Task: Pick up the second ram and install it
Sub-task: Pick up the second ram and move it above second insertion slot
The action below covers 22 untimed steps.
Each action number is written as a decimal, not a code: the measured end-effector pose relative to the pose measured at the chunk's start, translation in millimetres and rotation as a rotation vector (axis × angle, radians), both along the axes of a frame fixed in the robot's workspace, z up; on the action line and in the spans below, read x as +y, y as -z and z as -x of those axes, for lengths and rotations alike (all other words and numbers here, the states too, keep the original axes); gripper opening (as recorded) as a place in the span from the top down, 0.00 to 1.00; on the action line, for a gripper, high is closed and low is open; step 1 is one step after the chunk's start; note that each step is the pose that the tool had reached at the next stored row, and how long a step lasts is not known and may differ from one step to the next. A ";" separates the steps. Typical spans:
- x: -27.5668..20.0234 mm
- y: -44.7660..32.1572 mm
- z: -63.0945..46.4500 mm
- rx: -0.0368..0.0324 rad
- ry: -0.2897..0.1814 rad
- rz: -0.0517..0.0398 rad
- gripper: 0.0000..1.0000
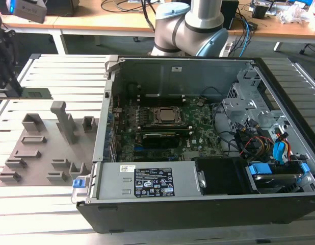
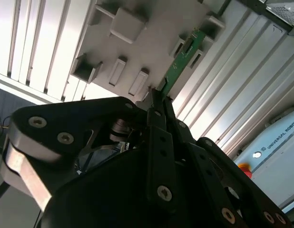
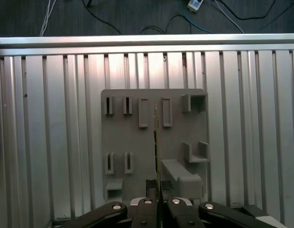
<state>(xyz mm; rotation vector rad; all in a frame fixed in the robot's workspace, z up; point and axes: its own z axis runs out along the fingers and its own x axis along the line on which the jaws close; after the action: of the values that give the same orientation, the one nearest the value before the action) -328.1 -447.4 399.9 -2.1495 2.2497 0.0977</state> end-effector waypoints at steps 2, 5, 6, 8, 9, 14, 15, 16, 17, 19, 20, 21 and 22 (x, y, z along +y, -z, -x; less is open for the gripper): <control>0.0 0.1 -10.9 -0.0001 0.000 -0.0001 0.86; 0.0 0.0 -20.0 0.0000 0.000 -0.0001 0.86; 0.0 0.0 -22.8 0.0000 0.000 0.0000 0.86; 0.0 0.1 -27.9 -0.0001 0.000 -0.0001 0.86; 0.0 0.0 -32.7 0.0000 0.000 0.0000 0.86; 0.0 0.0 -61.6 0.0001 0.000 0.0000 0.86; 0.0 0.0 -67.5 0.0000 0.000 0.0000 0.86; 0.0 0.1 -73.6 -0.0001 0.000 -0.0001 0.86; 0.0 0.0 -79.0 0.0000 0.000 0.0000 0.86; 0.0 0.0 -90.7 0.0000 0.000 0.0000 0.86; 0.0 0.0 -96.0 0.0000 0.000 0.0000 0.86; 0.0 0.0 -98.9 0.0000 0.000 0.0000 0.86; 0.0 0.1 -103.4 -0.0001 0.000 -0.0001 0.86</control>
<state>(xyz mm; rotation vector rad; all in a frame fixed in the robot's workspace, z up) -224.7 -447.3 399.8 -2.1493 2.2498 0.0977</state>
